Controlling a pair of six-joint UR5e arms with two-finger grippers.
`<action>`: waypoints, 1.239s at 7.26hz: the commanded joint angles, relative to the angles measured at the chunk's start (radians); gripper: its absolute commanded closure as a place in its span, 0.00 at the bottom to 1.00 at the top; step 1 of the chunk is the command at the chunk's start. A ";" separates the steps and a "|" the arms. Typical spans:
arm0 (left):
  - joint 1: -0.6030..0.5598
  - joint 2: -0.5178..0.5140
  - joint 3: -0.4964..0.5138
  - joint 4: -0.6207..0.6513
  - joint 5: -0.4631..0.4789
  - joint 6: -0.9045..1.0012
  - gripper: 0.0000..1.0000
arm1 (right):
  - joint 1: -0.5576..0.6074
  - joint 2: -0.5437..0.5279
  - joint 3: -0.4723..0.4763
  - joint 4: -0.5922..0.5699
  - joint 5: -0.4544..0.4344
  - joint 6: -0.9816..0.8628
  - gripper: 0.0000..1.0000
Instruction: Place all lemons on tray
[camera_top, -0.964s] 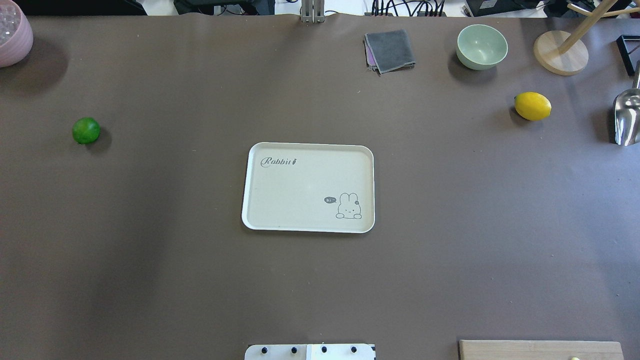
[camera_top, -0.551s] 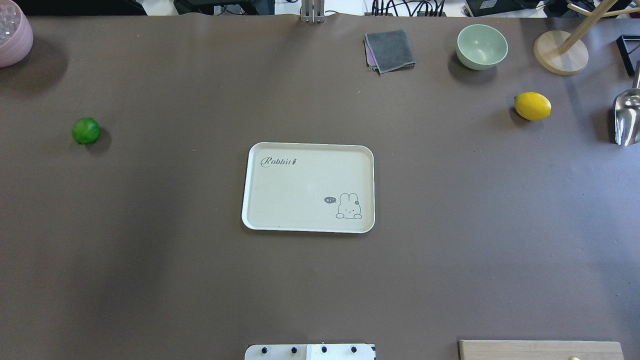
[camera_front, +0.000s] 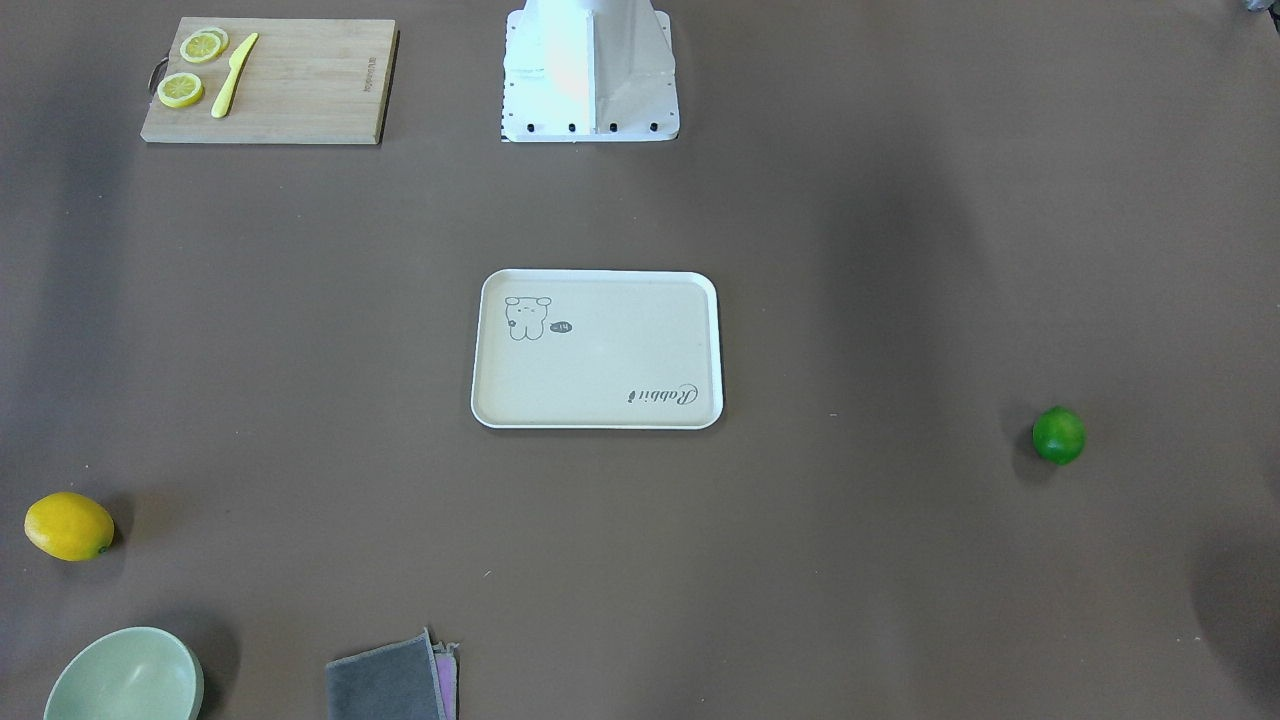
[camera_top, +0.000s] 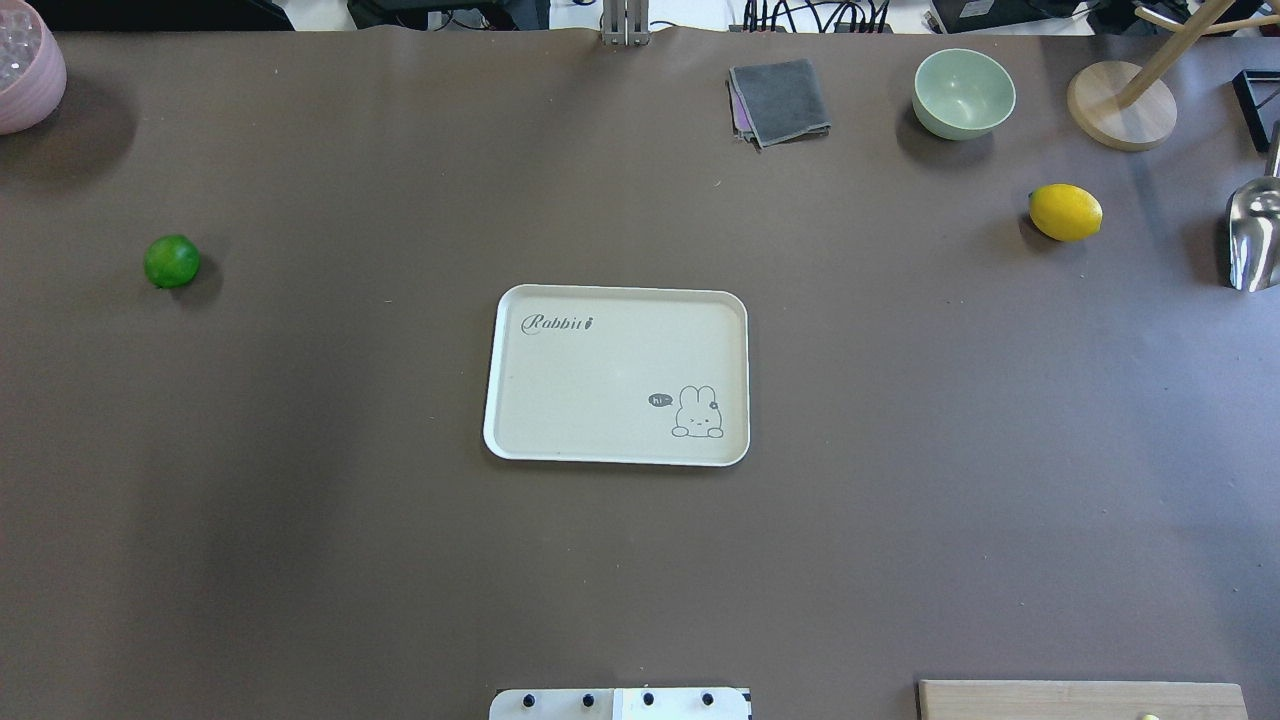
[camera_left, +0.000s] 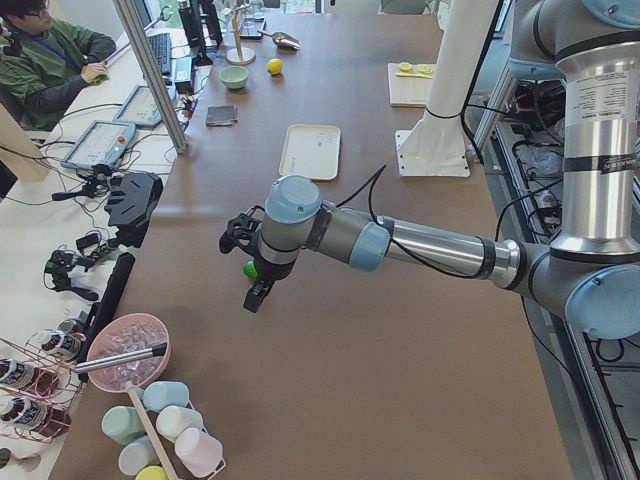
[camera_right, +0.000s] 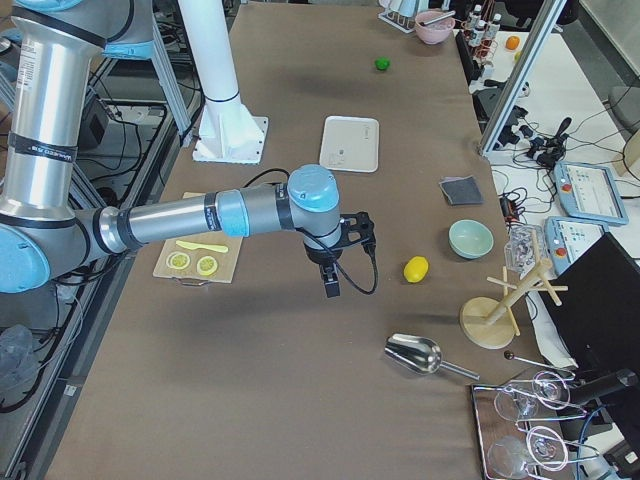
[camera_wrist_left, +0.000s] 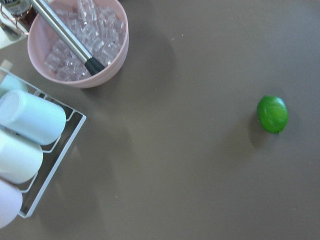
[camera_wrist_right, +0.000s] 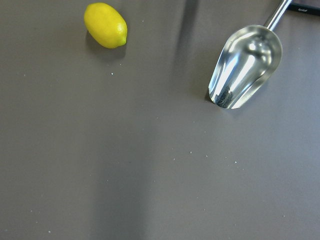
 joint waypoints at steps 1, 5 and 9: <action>0.001 -0.025 0.030 -0.080 -0.023 -0.071 0.02 | 0.043 -0.011 -0.005 0.003 -0.002 0.002 0.00; 0.100 -0.041 0.081 -0.154 -0.023 -0.079 0.02 | -0.016 0.000 -0.040 0.143 0.017 0.011 0.00; 0.274 -0.206 0.307 -0.197 -0.018 -0.083 0.02 | -0.174 0.086 -0.102 0.196 -0.015 0.189 0.00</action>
